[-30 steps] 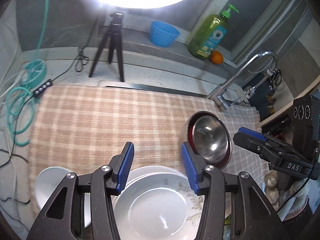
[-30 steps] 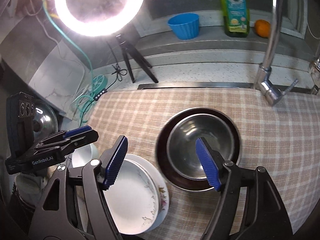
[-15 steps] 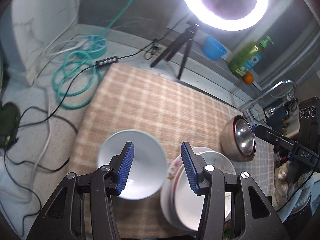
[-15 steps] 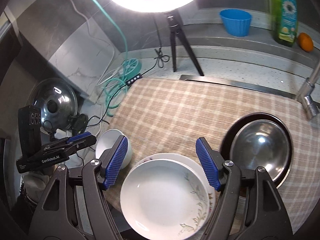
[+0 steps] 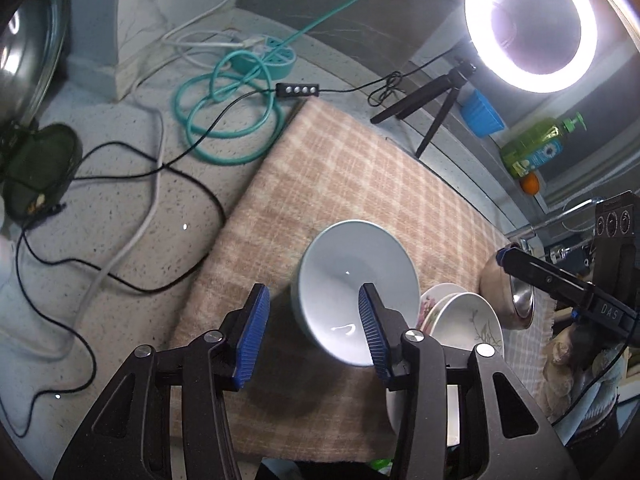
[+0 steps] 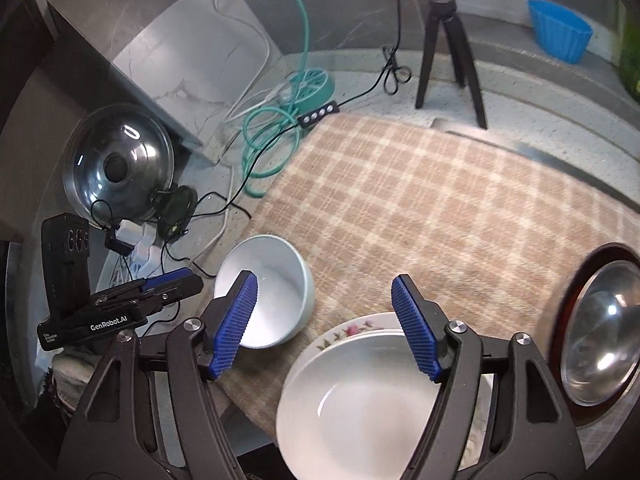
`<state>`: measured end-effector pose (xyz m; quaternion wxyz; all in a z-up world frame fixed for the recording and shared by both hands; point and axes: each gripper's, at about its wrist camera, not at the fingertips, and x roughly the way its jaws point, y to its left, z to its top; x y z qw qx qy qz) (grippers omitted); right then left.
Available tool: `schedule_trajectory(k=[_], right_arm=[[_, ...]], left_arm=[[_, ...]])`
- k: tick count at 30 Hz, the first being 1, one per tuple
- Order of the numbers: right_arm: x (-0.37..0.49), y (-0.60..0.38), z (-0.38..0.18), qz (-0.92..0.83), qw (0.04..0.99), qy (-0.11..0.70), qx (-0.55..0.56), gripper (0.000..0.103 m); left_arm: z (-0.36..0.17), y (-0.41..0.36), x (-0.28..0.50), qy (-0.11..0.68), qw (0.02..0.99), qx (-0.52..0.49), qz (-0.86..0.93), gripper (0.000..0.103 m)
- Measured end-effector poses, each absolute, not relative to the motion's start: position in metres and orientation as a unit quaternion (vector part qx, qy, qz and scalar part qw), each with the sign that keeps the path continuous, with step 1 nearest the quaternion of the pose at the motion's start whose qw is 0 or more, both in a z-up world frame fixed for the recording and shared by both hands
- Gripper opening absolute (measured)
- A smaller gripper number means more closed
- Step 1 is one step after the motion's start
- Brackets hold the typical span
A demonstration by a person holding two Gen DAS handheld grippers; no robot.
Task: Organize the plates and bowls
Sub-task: 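Move the right gripper toward the white bowl, then grasp the rim of the pale white ceramic bowl with the right gripper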
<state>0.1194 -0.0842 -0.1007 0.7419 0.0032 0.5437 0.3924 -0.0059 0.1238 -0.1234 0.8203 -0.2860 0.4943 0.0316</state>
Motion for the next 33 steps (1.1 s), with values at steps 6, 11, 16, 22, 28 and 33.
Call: schedule_trajectory(k=[6, 11, 16, 22, 28, 33], right_arm=[[0.120, -0.064, -0.133, 0.395, 0.710, 0.583, 0.007, 0.050], [0.119, -0.053, -0.151, 0.389, 0.698, 0.601, 0.002, 0.042], [0.121, -0.049, -0.160, 0.385, 0.694, 0.609, 0.005, 0.037], [0.123, -0.046, -0.166, 0.380, 0.691, 0.615, 0.006, 0.026], [0.122, -0.042, -0.171, 0.380, 0.686, 0.620, 0.003, 0.014], [0.121, -0.041, -0.173, 0.382, 0.685, 0.621, 0.004, 0.011]], left_arm=[[-0.136, 0.124, -0.007, 0.507, 0.808, -0.300, 0.023, 0.028], [-0.144, 0.126, -0.006, 0.510, 0.802, -0.309, 0.020, 0.022], [-0.151, 0.129, -0.004, 0.514, 0.796, -0.320, 0.019, 0.016], [-0.154, 0.129, -0.001, 0.516, 0.794, -0.322, 0.018, 0.012], [-0.154, 0.126, 0.003, 0.518, 0.794, -0.317, 0.016, 0.010], [-0.155, 0.126, 0.005, 0.518, 0.795, -0.316, 0.015, 0.010]])
